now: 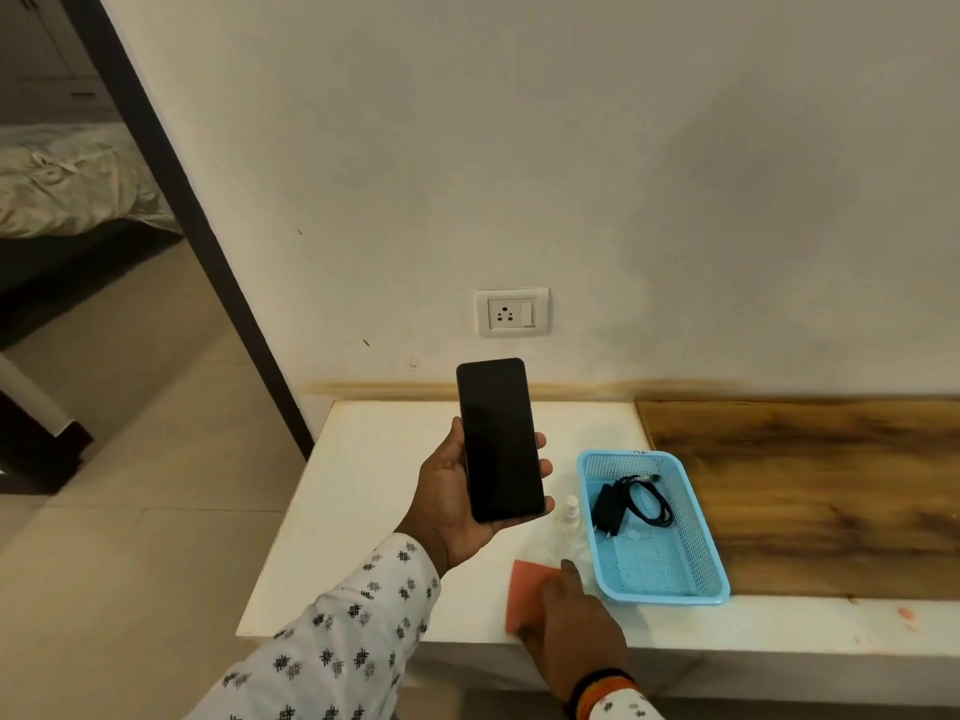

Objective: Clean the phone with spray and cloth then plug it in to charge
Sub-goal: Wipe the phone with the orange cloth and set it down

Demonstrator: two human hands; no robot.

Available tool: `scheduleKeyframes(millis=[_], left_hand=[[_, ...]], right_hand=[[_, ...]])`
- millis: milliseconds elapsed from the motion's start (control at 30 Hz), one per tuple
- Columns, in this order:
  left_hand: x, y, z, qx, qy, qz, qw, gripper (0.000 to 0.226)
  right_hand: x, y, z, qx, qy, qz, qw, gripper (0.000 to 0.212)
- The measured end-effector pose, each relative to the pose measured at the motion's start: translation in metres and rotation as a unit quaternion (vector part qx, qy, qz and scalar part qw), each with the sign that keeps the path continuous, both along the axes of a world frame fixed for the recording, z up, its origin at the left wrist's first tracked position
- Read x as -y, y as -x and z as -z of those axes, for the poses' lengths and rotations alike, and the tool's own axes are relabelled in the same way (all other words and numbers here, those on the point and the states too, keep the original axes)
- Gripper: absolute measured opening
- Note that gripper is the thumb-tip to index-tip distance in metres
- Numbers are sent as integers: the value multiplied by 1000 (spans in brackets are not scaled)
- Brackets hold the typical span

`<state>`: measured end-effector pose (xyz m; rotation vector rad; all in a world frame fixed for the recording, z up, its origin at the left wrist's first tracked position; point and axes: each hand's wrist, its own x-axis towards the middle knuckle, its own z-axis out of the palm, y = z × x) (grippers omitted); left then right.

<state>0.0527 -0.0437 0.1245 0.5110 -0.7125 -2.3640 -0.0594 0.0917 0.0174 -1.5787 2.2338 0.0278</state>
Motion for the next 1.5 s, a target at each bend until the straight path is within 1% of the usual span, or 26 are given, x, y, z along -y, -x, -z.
scheduleKeyframes(millis=[33, 100, 167, 233, 400, 567, 933, 1033, 1100, 1200, 1333, 1400, 1500], left_hand=[[0, 1, 0, 0, -1, 0, 1000, 72], [-1, 1, -1, 2, 0, 1, 1000, 72], [-2, 0, -1, 3, 3, 2, 1000, 72], [-2, -1, -1, 4, 3, 3, 1000, 72], [-3, -2, -1, 6, 1, 2, 1000, 73], [-3, -2, -2, 8, -1, 4, 1000, 72], [-6, -3, -5, 8, -5, 3, 1000, 73], [-7, -5, -6, 6, -8, 7, 1000, 75], [-7, -7, -5, 11, -11, -4, 1000, 71], [-5, -11, 0, 41, -25, -31, 998, 60], [-4, -24, 20, 129, -49, -79, 987, 52], [-4, -32, 35, 184, -72, -113, 974, 49], [-5, -42, 63, 283, -96, -169, 939, 40]], right_hand=[[-1, 0, 0, -22, -10, -23, 999, 57], [-1, 1, 0, -52, -21, -57, 997, 47], [0, 3, 1, -57, -21, -59, 996, 37], [1, 4, 1, -59, -22, -52, 997, 34], [4, 7, 5, -57, -46, -50, 996, 41], [9, 12, 9, -46, -38, -40, 997, 42], [-1, 14, 6, -28, -47, -54, 997, 48], [-7, 15, 3, -10, -48, -63, 997, 53], [-10, 14, 1, 5, -43, -72, 996, 54], [-12, 11, -2, 22, -45, -84, 995, 55], [-10, 8, -1, 21, -40, -91, 995, 52], [-11, 8, 1, 9, -40, -97, 994, 50], [-14, 9, 8, 0, -53, -96, 994, 57]])
